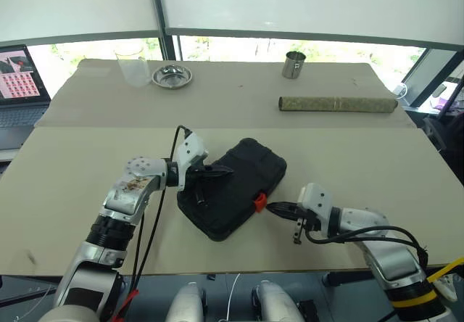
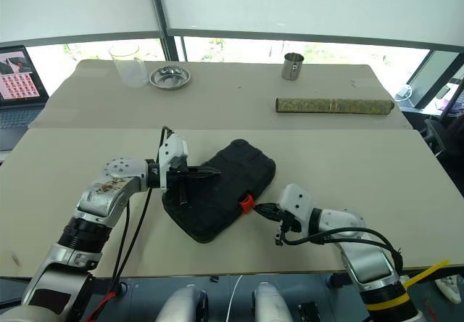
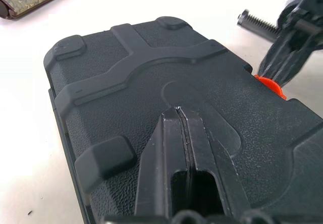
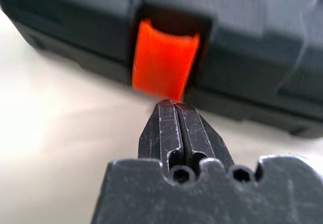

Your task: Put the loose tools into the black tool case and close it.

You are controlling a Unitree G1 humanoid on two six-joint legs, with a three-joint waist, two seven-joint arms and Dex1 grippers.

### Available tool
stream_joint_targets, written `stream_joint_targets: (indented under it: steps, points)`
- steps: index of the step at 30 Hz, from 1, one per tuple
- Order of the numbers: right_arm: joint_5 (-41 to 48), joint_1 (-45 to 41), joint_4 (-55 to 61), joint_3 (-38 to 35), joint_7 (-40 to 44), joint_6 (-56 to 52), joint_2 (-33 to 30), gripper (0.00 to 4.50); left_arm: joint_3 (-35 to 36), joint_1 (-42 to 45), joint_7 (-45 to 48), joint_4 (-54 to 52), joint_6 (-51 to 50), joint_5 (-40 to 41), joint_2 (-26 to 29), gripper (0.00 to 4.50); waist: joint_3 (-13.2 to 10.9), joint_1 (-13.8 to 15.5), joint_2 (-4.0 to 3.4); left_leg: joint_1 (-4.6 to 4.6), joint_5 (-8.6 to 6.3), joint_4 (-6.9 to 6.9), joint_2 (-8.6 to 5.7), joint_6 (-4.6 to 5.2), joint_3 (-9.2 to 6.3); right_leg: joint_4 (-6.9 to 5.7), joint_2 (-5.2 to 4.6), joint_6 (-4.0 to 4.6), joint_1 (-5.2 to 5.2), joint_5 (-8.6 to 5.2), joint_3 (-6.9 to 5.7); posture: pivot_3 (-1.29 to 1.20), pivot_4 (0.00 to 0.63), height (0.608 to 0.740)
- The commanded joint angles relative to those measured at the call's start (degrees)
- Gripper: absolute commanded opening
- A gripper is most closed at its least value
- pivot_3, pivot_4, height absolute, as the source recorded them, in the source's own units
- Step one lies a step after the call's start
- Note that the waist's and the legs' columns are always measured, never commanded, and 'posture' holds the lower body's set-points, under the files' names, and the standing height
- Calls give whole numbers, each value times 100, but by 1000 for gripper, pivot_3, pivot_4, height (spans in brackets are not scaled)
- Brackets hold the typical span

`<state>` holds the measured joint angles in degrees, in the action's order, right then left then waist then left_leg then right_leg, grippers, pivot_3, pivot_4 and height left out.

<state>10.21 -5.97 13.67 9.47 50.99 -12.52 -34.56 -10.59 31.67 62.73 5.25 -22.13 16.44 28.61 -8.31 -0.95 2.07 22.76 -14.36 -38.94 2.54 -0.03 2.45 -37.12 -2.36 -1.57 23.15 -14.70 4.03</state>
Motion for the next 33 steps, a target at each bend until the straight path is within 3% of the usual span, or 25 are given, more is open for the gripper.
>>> stream_joint_targets:
  steps: [1,15,21,33]
  points:
    - [28,-107,145,-45,-10,55,6,29,-240,-119,101,100,-124,-112,7,0,0,5,0,0,0,0,0,0,0,0,0,0,0,0,0,0,150,740]
    - [169,-111,523,17,-6,-323,124,29,-459,-171,52,122,-269,-356,6,0,6,9,-10,-2,0,0,0,0,0,-1,0,0,-2,0,0,0,150,740]
    - [186,73,675,-60,145,-461,-135,29,-434,-186,82,137,-252,-388,20,0,11,12,-18,-1,0,0,-1,0,0,0,0,0,-2,0,0,0,150,740]
    - [103,-253,373,68,23,-272,46,29,-416,-202,57,109,-273,-387,-11,0,19,7,-27,-3,0,0,-1,0,0,1,0,-1,-4,-1,0,0,150,740]
